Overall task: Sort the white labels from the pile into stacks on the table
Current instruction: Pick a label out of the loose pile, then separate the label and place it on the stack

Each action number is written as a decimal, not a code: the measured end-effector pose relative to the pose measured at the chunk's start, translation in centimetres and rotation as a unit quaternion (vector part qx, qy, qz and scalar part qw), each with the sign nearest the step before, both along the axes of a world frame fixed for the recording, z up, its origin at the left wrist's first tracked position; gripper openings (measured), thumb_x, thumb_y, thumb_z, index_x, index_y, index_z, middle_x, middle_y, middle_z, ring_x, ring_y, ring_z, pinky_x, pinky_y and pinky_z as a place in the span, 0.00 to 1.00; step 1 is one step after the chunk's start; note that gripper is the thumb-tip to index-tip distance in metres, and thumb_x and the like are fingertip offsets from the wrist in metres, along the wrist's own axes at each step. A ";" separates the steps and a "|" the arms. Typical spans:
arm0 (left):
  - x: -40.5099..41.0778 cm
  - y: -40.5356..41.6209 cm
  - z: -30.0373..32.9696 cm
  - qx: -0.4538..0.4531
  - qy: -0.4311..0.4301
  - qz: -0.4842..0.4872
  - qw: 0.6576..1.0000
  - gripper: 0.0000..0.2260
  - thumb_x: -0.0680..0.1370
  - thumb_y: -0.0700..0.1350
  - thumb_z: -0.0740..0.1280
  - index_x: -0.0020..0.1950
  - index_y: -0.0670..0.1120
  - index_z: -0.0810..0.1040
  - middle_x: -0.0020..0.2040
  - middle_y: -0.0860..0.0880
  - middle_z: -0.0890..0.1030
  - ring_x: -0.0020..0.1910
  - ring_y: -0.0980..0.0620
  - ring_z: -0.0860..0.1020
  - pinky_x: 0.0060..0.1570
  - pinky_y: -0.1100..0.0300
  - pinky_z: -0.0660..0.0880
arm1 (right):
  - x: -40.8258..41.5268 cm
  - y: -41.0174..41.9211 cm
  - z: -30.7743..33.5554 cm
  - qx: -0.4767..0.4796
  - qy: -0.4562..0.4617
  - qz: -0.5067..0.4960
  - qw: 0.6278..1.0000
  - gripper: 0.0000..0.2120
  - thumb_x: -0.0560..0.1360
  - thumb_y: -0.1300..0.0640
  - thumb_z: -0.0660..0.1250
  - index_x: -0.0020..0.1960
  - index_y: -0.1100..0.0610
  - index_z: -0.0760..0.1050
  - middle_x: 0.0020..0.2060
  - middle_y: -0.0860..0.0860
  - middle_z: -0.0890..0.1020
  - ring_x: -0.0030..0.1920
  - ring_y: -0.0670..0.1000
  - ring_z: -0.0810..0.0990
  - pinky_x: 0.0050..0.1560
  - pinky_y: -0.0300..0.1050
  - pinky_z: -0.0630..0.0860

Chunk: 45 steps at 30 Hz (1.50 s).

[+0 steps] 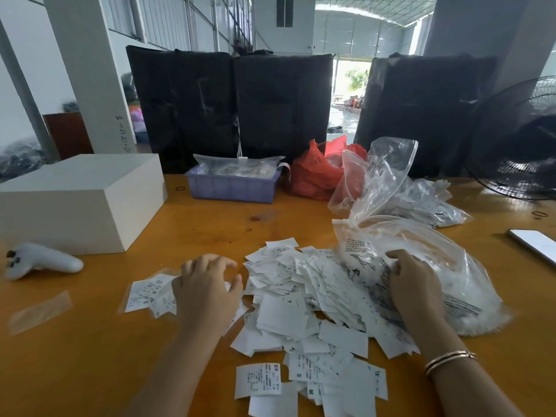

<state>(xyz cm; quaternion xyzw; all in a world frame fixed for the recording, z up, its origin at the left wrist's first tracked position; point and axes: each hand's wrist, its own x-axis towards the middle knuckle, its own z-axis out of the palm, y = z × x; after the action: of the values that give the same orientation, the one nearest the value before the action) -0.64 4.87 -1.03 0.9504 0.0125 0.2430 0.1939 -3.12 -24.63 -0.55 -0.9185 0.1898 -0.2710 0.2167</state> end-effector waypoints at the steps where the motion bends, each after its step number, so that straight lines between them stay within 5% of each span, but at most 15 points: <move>1: 0.0 -0.1 -0.1 0.000 -0.005 -0.008 1.000 0.10 0.77 0.54 0.64 0.57 0.56 0.77 0.61 0.55 0.75 0.61 0.52 0.68 0.52 0.59 0.64 | 0.0 0.0 -0.1 0.008 -0.023 0.001 1.000 0.16 0.77 0.68 0.60 0.62 0.59 0.76 0.53 0.60 0.82 0.48 0.59 0.79 0.43 0.46 0.73; 7: 0.0 -0.4 -0.2 -0.014 -0.009 -0.031 0.999 0.09 0.77 0.54 0.64 0.56 0.56 0.78 0.59 0.55 0.77 0.60 0.52 0.69 0.49 0.60 0.63 | 0.3 -0.6 -0.5 0.049 -0.113 0.008 0.992 0.13 0.77 0.64 0.63 0.59 0.56 0.79 0.51 0.60 0.83 0.28 0.51 0.74 0.30 0.37 0.66; 10: -0.1 -0.5 -0.3 -0.021 -0.023 -0.054 0.998 0.08 0.77 0.52 0.65 0.54 0.55 0.79 0.57 0.55 0.78 0.60 0.52 0.69 0.50 0.59 0.63 | 0.2 -0.4 0.1 0.052 -0.186 0.030 0.981 0.10 0.76 0.65 0.66 0.55 0.57 0.81 0.49 0.59 0.83 0.42 0.55 0.80 0.44 0.46 0.76; 12: -0.1 -0.7 -0.4 -0.023 -0.036 -0.076 0.996 0.07 0.77 0.51 0.66 0.53 0.54 0.80 0.56 0.55 0.78 0.60 0.51 0.70 0.51 0.58 0.65 | -0.1 0.2 0.6 0.013 -0.267 0.049 0.962 0.09 0.73 0.68 0.69 0.52 0.60 0.82 0.47 0.58 0.84 0.52 0.59 0.79 0.57 0.58 0.73; 15: -0.3 -0.9 -0.3 -0.024 -0.050 -0.114 0.992 0.06 0.77 0.49 0.67 0.52 0.52 0.80 0.54 0.55 0.79 0.58 0.51 0.71 0.52 0.57 0.67 | -0.6 1.3 1.3 -0.060 -0.332 0.064 0.939 0.09 0.71 0.70 0.70 0.49 0.62 0.82 0.43 0.56 0.84 0.51 0.59 0.80 0.58 0.53 0.68; 18: -0.7 -1.4 -0.1 -0.038 -0.070 -0.174 0.982 0.08 0.78 0.51 0.65 0.52 0.51 0.80 0.52 0.57 0.79 0.55 0.53 0.72 0.51 0.58 0.67 | -1.4 3.2 1.9 -0.031 -0.354 0.147 0.923 0.09 0.72 0.71 0.69 0.51 0.63 0.80 0.44 0.53 0.83 0.46 0.50 0.81 0.53 0.46 0.77; 20: -1.1 -1.9 0.1 -0.120 -0.029 -0.239 0.963 0.09 0.79 0.55 0.63 0.53 0.54 0.79 0.52 0.61 0.77 0.55 0.59 0.72 0.52 0.62 0.67 | -2.0 5.0 2.1 0.104 -0.320 0.205 0.919 0.11 0.74 0.70 0.67 0.53 0.57 0.77 0.44 0.49 0.82 0.41 0.42 0.80 0.45 0.32 0.77; 23: -1.8 -2.6 0.5 -0.283 0.108 -0.335 0.892 0.16 0.73 0.67 0.62 0.53 0.60 0.77 0.50 0.65 0.80 0.53 0.66 0.76 0.48 0.72 0.71 | -2.6 7.9 1.9 0.386 -0.202 0.259 0.862 0.13 0.75 0.67 0.66 0.52 0.51 0.76 0.38 0.49 0.81 0.39 0.48 0.83 0.39 0.34 0.78; 26: -1.9 -2.9 0.4 -0.338 0.155 -0.367 0.853 0.22 0.66 0.71 0.63 0.52 0.60 0.79 0.49 0.60 0.82 0.48 0.60 0.80 0.47 0.70 0.75 | -2.9 9.8 1.4 0.509 -0.138 0.286 0.800 0.14 0.75 0.68 0.65 0.55 0.52 0.75 0.38 0.50 0.81 0.43 0.52 0.85 0.40 0.39 0.80; 29: -1.9 -3.0 0.5 -0.365 0.156 -0.369 0.840 0.14 0.67 0.66 0.71 0.45 0.60 0.82 0.44 0.53 0.84 0.43 0.57 0.81 0.42 0.68 0.76 | -3.1 10.6 1.3 0.543 -0.126 0.301 0.774 0.15 0.75 0.69 0.66 0.57 0.53 0.76 0.42 0.55 0.78 0.44 0.54 0.85 0.41 0.40 0.81; 32: -2.0 -3.1 0.7 -0.376 0.152 -0.348 0.845 0.01 0.73 0.48 0.72 0.43 0.54 0.82 0.41 0.53 0.85 0.41 0.58 0.82 0.40 0.70 0.75 | -3.1 10.7 1.1 0.571 -0.116 0.298 0.756 0.16 0.74 0.70 0.67 0.57 0.54 0.77 0.42 0.54 0.78 0.45 0.56 0.85 0.43 0.40 0.81; 34: -2.1 -3.2 0.8 -0.385 0.150 -0.334 0.847 0.05 0.76 0.40 0.70 0.43 0.49 0.81 0.39 0.53 0.85 0.39 0.61 0.82 0.38 0.72 0.74 | -3.0 10.7 0.8 0.574 -0.096 0.291 0.759 0.18 0.72 0.68 0.69 0.58 0.51 0.78 0.41 0.50 0.79 0.44 0.54 0.84 0.46 0.43 0.81; 39: -2.2 -3.2 1.1 -0.381 0.156 -0.319 0.853 0.04 0.76 0.39 0.70 0.41 0.46 0.80 0.39 0.52 0.85 0.38 0.60 0.82 0.36 0.74 0.73 | -3.0 10.3 0.8 0.584 -0.014 0.309 0.751 0.18 0.73 0.64 0.69 0.58 0.46 0.79 0.43 0.48 0.83 0.40 0.47 0.79 0.48 0.44 0.77; 42: -2.3 -3.2 1.3 -0.397 0.163 -0.307 0.850 0.04 0.77 0.39 0.68 0.42 0.44 0.78 0.39 0.52 0.86 0.38 0.60 0.82 0.35 0.73 0.73 | -3.1 10.2 1.2 0.543 0.025 0.309 0.781 0.07 0.73 0.61 0.71 0.44 0.50 0.84 0.30 0.47 0.79 0.31 0.43 0.75 0.37 0.37 0.74; 45: -2.4 -3.1 1.6 -0.435 0.181 -0.298 0.830 0.03 0.78 0.40 0.65 0.45 0.43 0.76 0.42 0.51 0.86 0.42 0.57 0.82 0.42 0.64 0.75 | -3.1 10.2 1.1 0.493 0.024 0.294 0.819 0.10 0.73 0.56 0.72 0.33 0.51 0.81 0.26 0.44 0.78 0.26 0.41 0.71 0.30 0.34 0.70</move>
<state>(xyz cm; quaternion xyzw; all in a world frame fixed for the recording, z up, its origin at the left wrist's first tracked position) -3.02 1.81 0.58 0.7519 -0.1321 -0.0334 0.6450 -6.17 -14.40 0.54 -0.7076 0.0241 -0.0421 0.7050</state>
